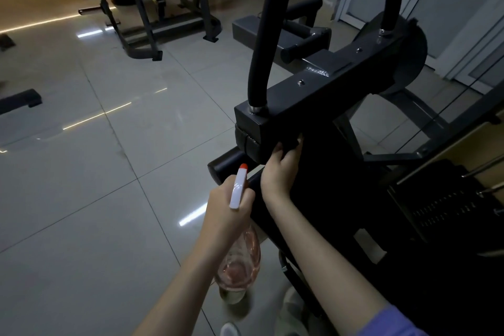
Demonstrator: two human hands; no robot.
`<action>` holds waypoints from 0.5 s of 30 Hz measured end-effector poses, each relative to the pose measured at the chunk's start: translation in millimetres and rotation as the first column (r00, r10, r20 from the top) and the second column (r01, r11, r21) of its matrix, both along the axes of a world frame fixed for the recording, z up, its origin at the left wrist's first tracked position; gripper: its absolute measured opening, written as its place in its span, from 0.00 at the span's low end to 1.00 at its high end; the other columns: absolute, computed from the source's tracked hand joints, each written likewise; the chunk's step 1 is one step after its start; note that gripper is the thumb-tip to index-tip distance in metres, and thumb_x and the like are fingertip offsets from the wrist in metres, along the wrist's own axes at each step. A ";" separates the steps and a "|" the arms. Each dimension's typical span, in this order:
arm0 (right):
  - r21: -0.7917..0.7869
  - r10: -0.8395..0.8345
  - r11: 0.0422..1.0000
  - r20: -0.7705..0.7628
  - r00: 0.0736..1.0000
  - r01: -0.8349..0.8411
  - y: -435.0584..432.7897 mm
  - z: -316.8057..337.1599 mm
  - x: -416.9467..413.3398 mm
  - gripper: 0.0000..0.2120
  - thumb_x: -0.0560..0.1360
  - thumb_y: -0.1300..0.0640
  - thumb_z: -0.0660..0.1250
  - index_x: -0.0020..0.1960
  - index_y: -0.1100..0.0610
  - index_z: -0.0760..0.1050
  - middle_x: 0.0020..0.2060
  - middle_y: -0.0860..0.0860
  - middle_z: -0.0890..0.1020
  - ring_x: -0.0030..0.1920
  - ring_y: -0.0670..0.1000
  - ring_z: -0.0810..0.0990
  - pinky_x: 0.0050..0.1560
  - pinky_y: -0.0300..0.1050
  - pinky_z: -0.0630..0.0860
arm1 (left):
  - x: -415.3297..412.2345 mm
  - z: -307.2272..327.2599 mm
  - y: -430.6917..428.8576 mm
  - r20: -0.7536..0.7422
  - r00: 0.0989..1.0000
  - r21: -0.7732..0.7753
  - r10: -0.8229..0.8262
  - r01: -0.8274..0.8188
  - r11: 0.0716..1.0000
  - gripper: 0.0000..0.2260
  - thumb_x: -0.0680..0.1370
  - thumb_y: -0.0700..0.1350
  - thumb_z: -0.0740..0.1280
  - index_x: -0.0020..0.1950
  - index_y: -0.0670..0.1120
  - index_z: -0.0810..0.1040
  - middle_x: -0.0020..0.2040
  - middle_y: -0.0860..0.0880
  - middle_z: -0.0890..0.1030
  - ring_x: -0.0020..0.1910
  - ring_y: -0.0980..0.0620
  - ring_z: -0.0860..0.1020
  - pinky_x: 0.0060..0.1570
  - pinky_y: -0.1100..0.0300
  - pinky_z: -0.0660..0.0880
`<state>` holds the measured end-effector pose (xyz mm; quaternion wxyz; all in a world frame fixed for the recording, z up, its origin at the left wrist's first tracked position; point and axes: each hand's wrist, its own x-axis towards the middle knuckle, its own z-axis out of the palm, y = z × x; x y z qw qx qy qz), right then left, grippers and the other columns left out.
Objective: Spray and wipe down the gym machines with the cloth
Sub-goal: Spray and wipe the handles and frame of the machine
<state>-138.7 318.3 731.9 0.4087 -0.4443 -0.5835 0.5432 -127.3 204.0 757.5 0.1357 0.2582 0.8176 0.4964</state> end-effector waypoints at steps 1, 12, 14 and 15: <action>0.021 0.016 1.000 0.012 1.000 -0.016 3.5 0.8 1.7 0.24 0.80 0.63 0.55 0.76 0.60 0.55 0.74 0.57 0.61 0.72 0.53 0.63 0.61 0.27 0.58 | -0.3 0.0 0.1 0.008 1.000 0.010 -0.001 0.001 1.000 0.08 0.75 0.36 0.61 0.37 0.40 0.64 0.29 0.50 0.64 0.27 0.57 0.61 0.28 0.67 0.62; -0.004 -0.100 0.995 0.009 0.995 0.100 9.1 7.9 -9.8 0.22 0.81 0.63 0.54 0.74 0.62 0.57 0.70 0.56 0.66 0.68 0.52 0.68 0.50 0.15 0.59 | -18.6 -4.1 -18.6 0.102 0.990 -0.006 -0.094 0.095 0.995 0.09 0.75 0.42 0.64 0.43 0.36 0.72 0.37 0.37 0.75 0.29 0.55 0.67 0.30 0.63 0.64; 0.006 -0.058 0.998 -0.003 0.998 0.058 -16.5 3.4 -5.1 0.24 0.81 0.62 0.55 0.75 0.60 0.56 0.70 0.53 0.66 0.68 0.49 0.67 0.53 0.17 0.59 | -24.0 -6.4 -21.4 0.146 0.984 0.007 -0.098 0.098 0.995 0.13 0.72 0.46 0.63 0.44 0.35 0.72 0.39 0.36 0.77 0.32 0.44 0.70 0.33 0.54 0.66; 0.021 -0.033 0.999 -0.010 0.999 0.033 -25.3 1.7 -2.6 0.24 0.81 0.61 0.55 0.76 0.60 0.55 0.70 0.51 0.65 0.68 0.47 0.66 0.58 0.20 0.61 | -26.2 -6.2 -22.4 0.170 0.981 0.020 -0.097 0.095 0.995 0.14 0.71 0.47 0.62 0.45 0.35 0.72 0.40 0.35 0.77 0.34 0.40 0.72 0.34 0.52 0.66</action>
